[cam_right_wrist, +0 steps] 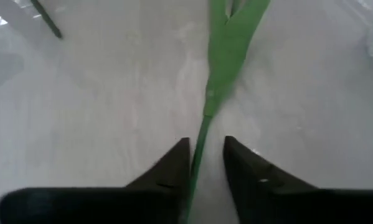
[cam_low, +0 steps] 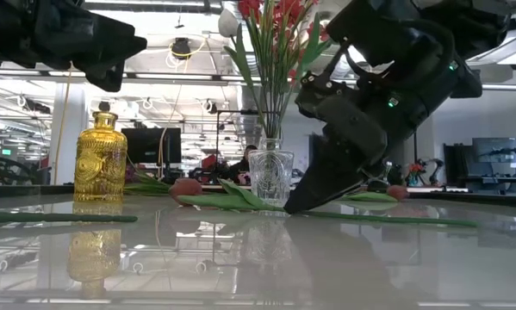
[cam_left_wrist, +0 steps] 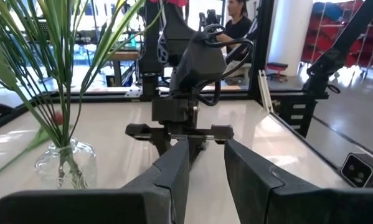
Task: Sort flowers into vase by color
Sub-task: Put the bottom red tulip into the yellow vase
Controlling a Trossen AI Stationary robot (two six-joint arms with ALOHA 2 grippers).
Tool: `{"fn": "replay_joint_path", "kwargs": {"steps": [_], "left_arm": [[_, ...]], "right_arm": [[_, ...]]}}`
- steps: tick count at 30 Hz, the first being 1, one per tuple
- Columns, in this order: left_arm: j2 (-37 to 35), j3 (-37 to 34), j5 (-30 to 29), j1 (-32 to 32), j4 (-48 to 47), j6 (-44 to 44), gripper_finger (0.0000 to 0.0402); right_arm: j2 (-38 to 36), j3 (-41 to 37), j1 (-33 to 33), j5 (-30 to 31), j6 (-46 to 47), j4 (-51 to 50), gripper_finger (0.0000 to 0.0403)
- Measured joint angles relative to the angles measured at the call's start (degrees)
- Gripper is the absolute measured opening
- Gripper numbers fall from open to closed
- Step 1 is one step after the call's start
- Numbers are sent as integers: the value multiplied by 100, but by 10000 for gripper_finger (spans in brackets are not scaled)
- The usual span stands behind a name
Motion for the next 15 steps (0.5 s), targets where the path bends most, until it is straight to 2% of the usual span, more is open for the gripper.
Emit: {"fn": "replay_joint_path", "kwargs": {"steps": [3, 5, 11, 15], "left_arm": [[0, 0, -23, 0, -32, 3, 91], [0, 0, -27, 0, -31, -8, 91], [0, 0, -25, 0, -40, -140, 91], [0, 0, -30, 0, -141, -241, 91]], "right_arm": [[-9, -6, 100, 190, 25, -27, 43], [-40, -12, 142, 307, 98, -49, 17], [-390, -45, 160, 310, 75, -178, 17], [-726, -161, 337, 622, -23, -100, 16]]}}
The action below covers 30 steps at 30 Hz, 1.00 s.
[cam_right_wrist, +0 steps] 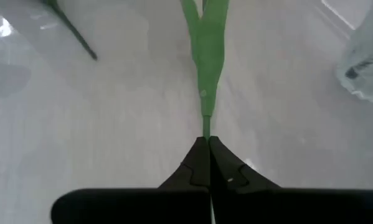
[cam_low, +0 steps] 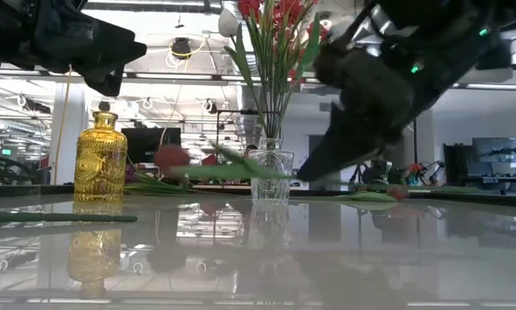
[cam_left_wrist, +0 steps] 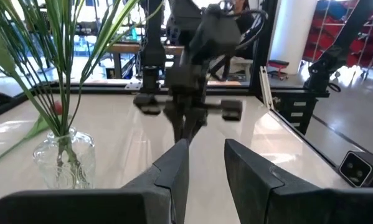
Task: Sort flowers into vase by color
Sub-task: Put the bottom red tulip into the yellow vase
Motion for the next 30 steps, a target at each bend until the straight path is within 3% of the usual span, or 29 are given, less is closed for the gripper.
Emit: {"fn": "replay_joint_path", "kwargs": {"steps": [9, 13, 16, 20, 25, 30], "left_arm": [[0, 0, -233, 0, -56, -143, 91], [0, 0, -534, 0, -52, -250, 91], [0, 0, -659, 0, -58, -559, 92], [0, 0, -606, 0, -240, -982, 106], [7, 38, -360, -2, -235, -1228, 146], [9, 284, -218, -2, -225, -1056, 190]], "right_arm": [[-683, -573, 602, 1076, 26, 829, 16], [-706, -595, 744, 1226, -147, 1325, 16], [-534, -595, 710, 1226, -521, 2107, 16], [-127, -595, 578, 1225, -1306, 3858, 16], [637, -576, 373, 1205, -1911, 5910, 16], [1339, -216, 152, 892, -2215, 7013, 16]]}}
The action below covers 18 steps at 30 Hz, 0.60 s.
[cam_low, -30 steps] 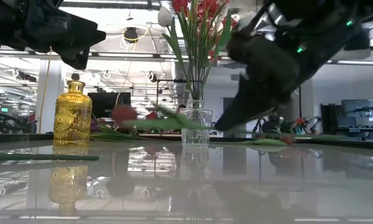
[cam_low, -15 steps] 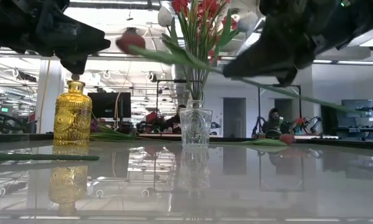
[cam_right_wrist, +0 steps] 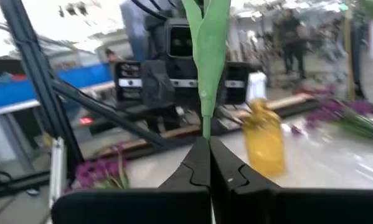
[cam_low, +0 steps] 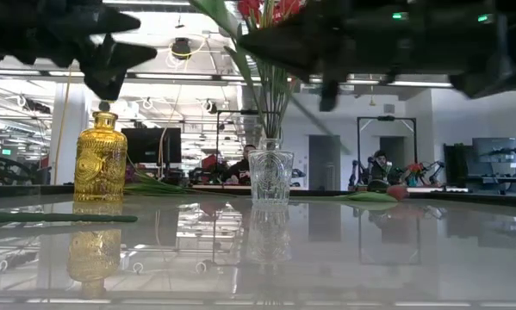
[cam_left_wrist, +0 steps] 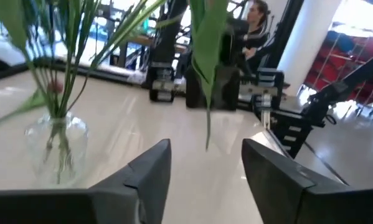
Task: Sort flowers into vase by color
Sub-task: Put the bottom red tulip into the yellow vase
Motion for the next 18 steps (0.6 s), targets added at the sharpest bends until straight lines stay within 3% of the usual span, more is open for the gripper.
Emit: {"fn": "replay_joint_path", "kwargs": {"steps": [10, 18], "left_arm": [[174, 116, -37, 0, 16, 154, 217], [983, 118, 122, 2, 1139, 501, 217]], "right_arm": [[610, 1035, -256, -311, -593, 191, 16], [629, 1287, -398, -304, -764, 35, 16]]}}
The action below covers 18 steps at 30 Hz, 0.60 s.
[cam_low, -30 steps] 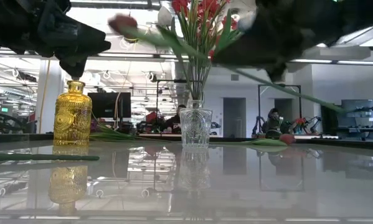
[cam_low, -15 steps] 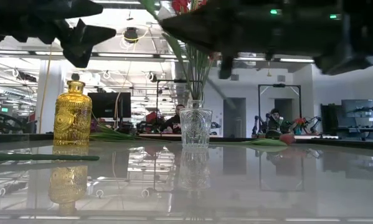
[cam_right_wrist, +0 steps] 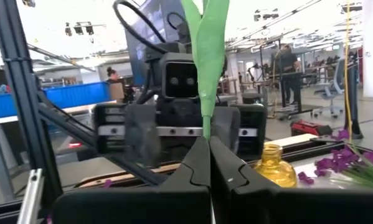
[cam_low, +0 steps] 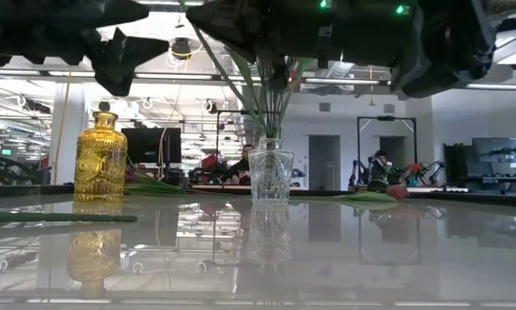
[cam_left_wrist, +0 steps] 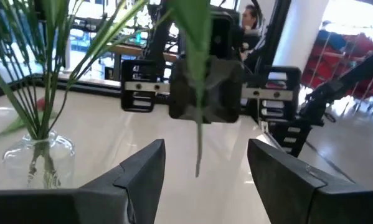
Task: Sort flowers into vase by color
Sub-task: Put the bottom red tulip into the yellow vase
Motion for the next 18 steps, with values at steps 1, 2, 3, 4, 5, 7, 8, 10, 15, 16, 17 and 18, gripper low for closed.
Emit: {"fn": "replay_joint_path", "kwargs": {"steps": [1, 2, 3, 4, 5, 7, 8, 10, 15, 16, 17, 18], "left_arm": [[101, 1, 24, 0, 171, 80, 217], [182, 1, 32, 0, 319, 148, 217], [244, 1, 34, 2, 416, 206, 217], [302, 1, 39, 2, 526, 242, 217], [353, 1, 49, 3, 638, 268, 217], [440, 1, 63, 4, 791, 305, 217], [480, 1, 69, 4, 852, 307, 217], [554, 1, 71, 4, 924, 307, 217], [853, 158, 42, 36, 937, 221, 217], [937, 228, 84, 51, 937, 213, 217], [1031, 287, 147, 64, 936, 216, 217], [1118, 351, 205, 79, 928, 244, 217]], "right_arm": [[0, 0, -12, 1, -1, -7, 16], [0, 0, -31, 1, 1, -4, 16], [0, 0, -40, 2, 1, 0, 16], [0, 0, -42, 6, 1, 6, 16], [0, 0, -42, 4, 1, 6, 16], [0, 0, -66, 4, 1, 4, 16], [0, 0, -65, 3, 1, 6, 16], [0, 0, -76, 4, 1, 6, 16], [0, 0, -119, -6, 3, 8, 16], [0, 0, -133, -10, 4, 8, 16], [0, 0, -145, -28, 12, 8, 16], [0, 0, -145, -48, 18, 8, 16]]}}
